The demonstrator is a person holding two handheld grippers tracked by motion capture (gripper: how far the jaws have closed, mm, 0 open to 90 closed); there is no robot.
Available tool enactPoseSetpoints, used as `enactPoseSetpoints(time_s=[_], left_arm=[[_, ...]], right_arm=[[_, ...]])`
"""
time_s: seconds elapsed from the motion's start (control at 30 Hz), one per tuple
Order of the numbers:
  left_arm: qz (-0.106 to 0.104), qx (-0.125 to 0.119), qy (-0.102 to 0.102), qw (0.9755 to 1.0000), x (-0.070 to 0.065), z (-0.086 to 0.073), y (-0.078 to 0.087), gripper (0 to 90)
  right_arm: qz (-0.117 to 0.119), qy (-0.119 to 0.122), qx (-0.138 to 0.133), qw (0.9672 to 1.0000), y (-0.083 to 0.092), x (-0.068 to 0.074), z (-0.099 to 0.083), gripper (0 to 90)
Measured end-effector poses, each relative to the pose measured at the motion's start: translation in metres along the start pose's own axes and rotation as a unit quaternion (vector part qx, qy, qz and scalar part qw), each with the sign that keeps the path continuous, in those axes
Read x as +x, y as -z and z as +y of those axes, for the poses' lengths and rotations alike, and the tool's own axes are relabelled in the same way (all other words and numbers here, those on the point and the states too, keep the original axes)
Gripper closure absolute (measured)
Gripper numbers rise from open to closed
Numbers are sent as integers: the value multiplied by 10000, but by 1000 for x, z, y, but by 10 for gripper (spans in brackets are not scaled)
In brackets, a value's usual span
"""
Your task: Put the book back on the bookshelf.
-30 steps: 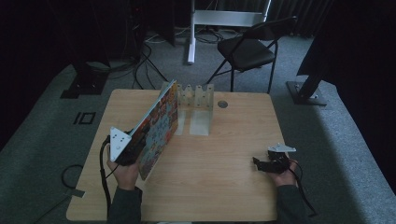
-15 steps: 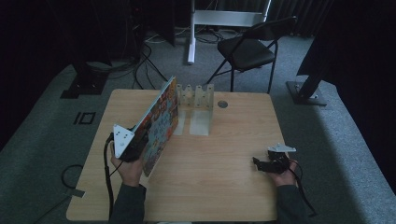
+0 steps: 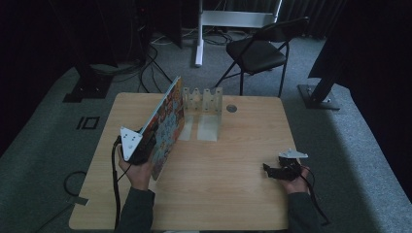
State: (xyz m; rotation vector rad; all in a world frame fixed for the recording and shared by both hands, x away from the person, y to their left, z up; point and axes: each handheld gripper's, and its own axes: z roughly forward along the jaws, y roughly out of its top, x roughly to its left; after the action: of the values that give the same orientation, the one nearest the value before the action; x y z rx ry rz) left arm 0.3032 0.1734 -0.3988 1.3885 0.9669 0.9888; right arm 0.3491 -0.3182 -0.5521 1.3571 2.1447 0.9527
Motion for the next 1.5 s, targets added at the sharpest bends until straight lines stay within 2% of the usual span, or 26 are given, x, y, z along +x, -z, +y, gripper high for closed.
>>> enactPoseSetpoints(time_s=[0.17,0.47,1.1,1.5], left_arm=[[50,-15,19,10000,-1,0,-4,805],[113,-20,-64,9999,-5,-1,-11,804],[310,-1,95,9995,-3,-5,-22,805],[388,-17,120,9992,-4,-6,-25,804]], right_arm=[[-1,-1,0,10000,0,0,0,189],[1,-4,-1,10000,0,0,0,189],[2,-3,1,10000,0,0,0,189],[3,-3,1,10000,0,0,0,189]])
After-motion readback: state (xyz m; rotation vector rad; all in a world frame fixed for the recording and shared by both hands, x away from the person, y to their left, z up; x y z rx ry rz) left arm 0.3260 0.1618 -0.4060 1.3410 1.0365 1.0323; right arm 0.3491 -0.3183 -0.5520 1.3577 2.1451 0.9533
